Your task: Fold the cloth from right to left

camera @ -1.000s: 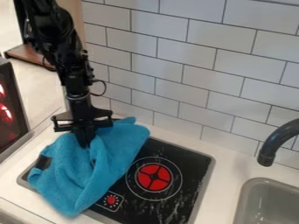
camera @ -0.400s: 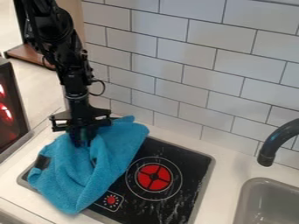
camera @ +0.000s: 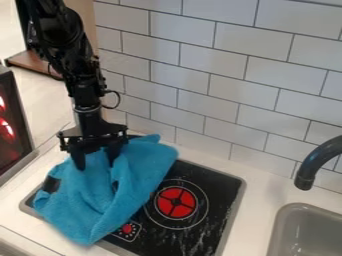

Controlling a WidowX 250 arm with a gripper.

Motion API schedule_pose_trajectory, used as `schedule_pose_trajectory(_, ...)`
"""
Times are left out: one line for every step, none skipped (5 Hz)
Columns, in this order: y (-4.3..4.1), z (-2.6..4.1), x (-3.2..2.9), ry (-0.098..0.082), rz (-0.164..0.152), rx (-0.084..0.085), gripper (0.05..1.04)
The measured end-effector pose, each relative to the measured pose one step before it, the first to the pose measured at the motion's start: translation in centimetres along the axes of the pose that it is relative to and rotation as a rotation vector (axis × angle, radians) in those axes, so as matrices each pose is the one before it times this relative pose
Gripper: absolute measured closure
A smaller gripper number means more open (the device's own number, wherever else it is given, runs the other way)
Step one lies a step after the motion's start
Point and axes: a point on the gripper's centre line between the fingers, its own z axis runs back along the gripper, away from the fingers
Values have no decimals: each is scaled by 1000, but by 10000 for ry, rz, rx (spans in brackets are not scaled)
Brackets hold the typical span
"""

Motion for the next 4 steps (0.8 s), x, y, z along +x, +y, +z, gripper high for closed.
schedule_pose_trajectory(58, 838, -26, -113, -17, 40, 75)
schedule_pose_trajectory(-564, 1624, -105, -6, -96, -286, 83)
schedule_pose_trajectory(-184, 2917, -36, -754, 72, 264, 85)
schedule_pose_trajectory(35, 3449, -346, -831, 133, 77, 84)
